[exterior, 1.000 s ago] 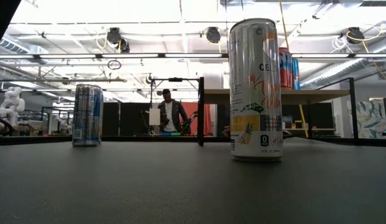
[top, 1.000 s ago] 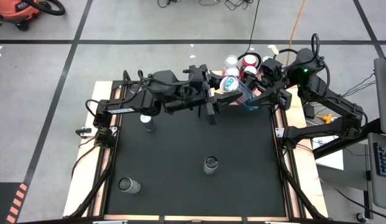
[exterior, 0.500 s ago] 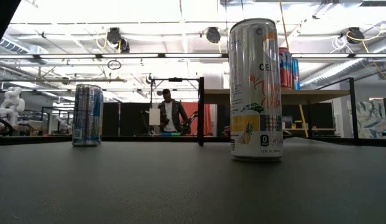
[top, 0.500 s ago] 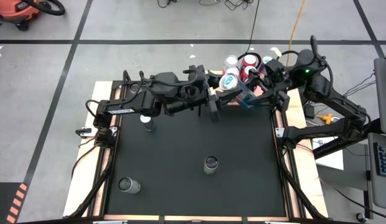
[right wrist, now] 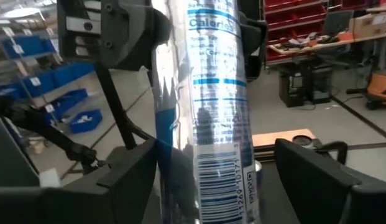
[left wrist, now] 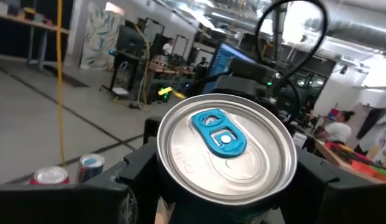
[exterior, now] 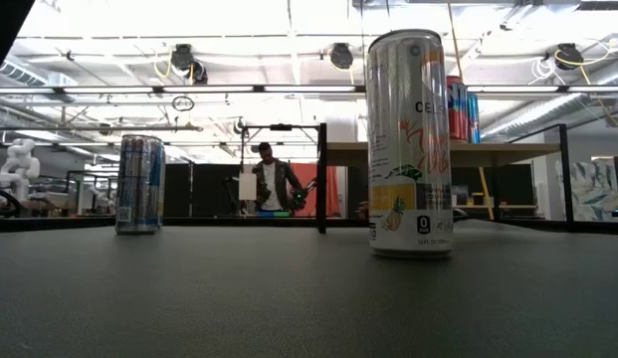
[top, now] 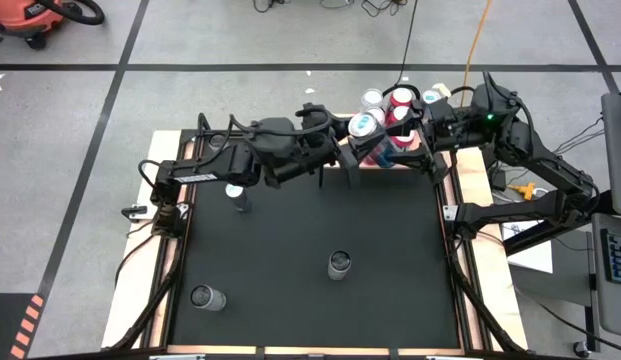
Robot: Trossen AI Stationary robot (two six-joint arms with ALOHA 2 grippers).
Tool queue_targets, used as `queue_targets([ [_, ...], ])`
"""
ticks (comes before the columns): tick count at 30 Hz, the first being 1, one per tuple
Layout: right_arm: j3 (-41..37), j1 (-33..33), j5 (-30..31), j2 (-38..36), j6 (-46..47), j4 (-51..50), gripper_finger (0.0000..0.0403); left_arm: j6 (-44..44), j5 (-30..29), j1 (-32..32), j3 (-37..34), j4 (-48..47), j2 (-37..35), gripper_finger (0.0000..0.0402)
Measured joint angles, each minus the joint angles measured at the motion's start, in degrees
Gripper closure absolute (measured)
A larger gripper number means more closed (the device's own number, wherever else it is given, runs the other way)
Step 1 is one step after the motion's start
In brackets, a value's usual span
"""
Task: Place canned beverage on shelf
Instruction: Put the bottom blue soda can on the shelf aligned with the other blue soda can
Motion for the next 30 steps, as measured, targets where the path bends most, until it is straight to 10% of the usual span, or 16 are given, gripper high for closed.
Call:
queue_targets([
  [30, -0.13, -0.02, 3.2, -1.71, -13.17, -9.86, 0.0103, -17.76, -9.78, 0.42, 0.02, 1.21, 5.29, 0.0162],
])
